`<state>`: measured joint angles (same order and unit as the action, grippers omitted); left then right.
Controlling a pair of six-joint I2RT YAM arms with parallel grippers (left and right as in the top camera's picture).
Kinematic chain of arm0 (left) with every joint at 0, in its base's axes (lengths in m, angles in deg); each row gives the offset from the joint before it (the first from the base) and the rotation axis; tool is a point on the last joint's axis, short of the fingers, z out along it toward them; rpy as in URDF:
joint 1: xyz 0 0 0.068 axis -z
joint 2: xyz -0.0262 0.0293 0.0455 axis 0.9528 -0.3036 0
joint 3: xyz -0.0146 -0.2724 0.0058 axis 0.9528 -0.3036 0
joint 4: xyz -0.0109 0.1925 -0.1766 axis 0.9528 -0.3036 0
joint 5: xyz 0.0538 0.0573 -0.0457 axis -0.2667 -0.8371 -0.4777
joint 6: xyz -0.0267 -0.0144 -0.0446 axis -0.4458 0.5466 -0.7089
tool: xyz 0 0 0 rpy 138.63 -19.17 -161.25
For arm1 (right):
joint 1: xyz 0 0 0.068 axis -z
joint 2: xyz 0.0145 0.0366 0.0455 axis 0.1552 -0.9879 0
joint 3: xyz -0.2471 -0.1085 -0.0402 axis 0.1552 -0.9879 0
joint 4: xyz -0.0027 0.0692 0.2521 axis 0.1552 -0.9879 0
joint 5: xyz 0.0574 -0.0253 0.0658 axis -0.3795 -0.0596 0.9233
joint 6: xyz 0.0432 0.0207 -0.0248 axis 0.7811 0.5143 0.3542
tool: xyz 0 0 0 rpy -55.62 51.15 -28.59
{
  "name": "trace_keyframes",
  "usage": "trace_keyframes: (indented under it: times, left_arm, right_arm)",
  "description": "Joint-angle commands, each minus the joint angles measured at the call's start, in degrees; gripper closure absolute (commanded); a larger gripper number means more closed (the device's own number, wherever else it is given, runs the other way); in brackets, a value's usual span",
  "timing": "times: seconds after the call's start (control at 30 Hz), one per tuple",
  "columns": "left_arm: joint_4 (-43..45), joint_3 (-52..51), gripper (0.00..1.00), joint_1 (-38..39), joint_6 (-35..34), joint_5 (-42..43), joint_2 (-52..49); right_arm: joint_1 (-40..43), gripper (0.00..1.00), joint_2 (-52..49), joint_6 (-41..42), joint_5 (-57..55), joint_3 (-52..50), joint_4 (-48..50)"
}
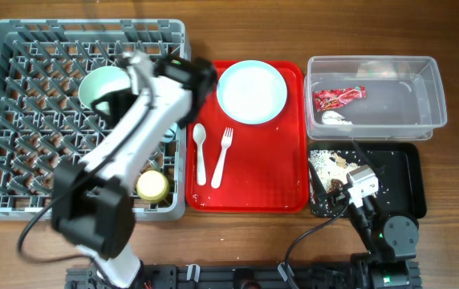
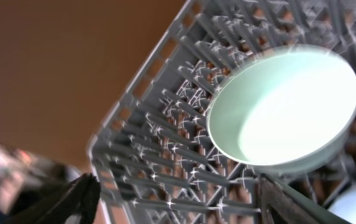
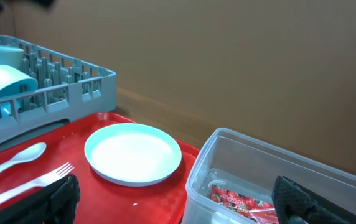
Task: Sort waste into correct bins and load items into the dishwasher rack
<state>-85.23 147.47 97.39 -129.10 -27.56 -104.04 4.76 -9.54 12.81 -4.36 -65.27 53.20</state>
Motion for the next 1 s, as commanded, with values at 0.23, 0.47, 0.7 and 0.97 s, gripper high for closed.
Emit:
trace_keyframes:
  times: [0.23,0.47,0.7,0.97]
  left_arm:
    - [23.2,1.6,0.34,-40.3,31.8,76.3,8.5]
    - [24.1,-1.9,0.34,-45.2,41.1,82.6,6.8]
    - [25.4,-4.3,0.71,-45.2,41.3,80.6,1.6]
    - [23.3,-3.0,0.96,-45.2,38.3,72.9,4.1]
  right_arm:
    - [0.3,0.0,-0.2,-0.3,0.9,-0.1,0.3]
    - [0.3,0.0,-0.2,-0.4,0.9,-0.1,0.3]
    - [0.3,0.0,-0.2,-0.4,0.9,-0.1,0.3]
    - [0.3,0.0,-0.2,-0.4,0.9,-0.1,0.3]
